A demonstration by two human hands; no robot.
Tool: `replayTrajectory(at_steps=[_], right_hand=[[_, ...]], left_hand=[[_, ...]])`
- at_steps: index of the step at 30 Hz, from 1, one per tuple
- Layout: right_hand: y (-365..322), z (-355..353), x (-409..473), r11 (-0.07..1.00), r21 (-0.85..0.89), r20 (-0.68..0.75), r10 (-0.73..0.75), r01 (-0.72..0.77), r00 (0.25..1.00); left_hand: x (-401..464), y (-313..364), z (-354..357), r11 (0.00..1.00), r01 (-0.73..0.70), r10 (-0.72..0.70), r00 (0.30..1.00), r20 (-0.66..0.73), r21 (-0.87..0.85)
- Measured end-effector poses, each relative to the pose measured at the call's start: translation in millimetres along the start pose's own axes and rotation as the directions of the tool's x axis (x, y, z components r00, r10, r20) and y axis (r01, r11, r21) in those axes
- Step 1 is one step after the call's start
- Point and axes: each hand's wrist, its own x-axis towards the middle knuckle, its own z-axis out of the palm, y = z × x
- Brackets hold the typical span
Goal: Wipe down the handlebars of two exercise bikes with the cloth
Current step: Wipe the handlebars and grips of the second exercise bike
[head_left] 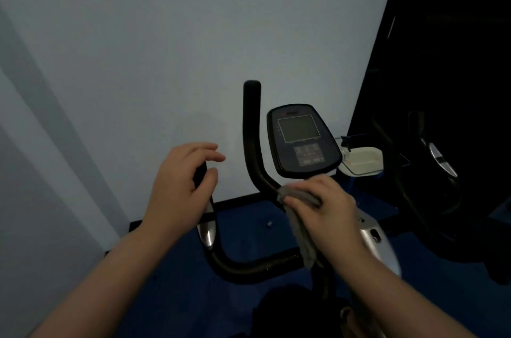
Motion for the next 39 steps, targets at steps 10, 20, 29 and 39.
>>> replayTrajectory(at_steps=[10,20,29,39], right_hand=[[-12,13,22,1.0,-0.027,0.008,0.005,-0.004,1.0],[-24,30,27,0.982,-0.189,-0.003,-0.017,0.016,1.0],[-39,58,59,0.988,-0.151,-0.114,-0.02,0.002,0.993],[-41,74,85,0.993,-0.115,-0.213,-0.019,-0.006,0.977]], left_hand=[[30,-43,14,1.0,-0.024,0.024,0.991,0.13,-0.002],[28,-49,22,0.987,0.016,-0.008,0.999,0.051,-0.16],[25,-50,25,0.979,0.037,-0.032,0.999,0.025,-0.201],[26,-49,26,0.978,0.058,-0.051,0.998,0.041,-0.201]])
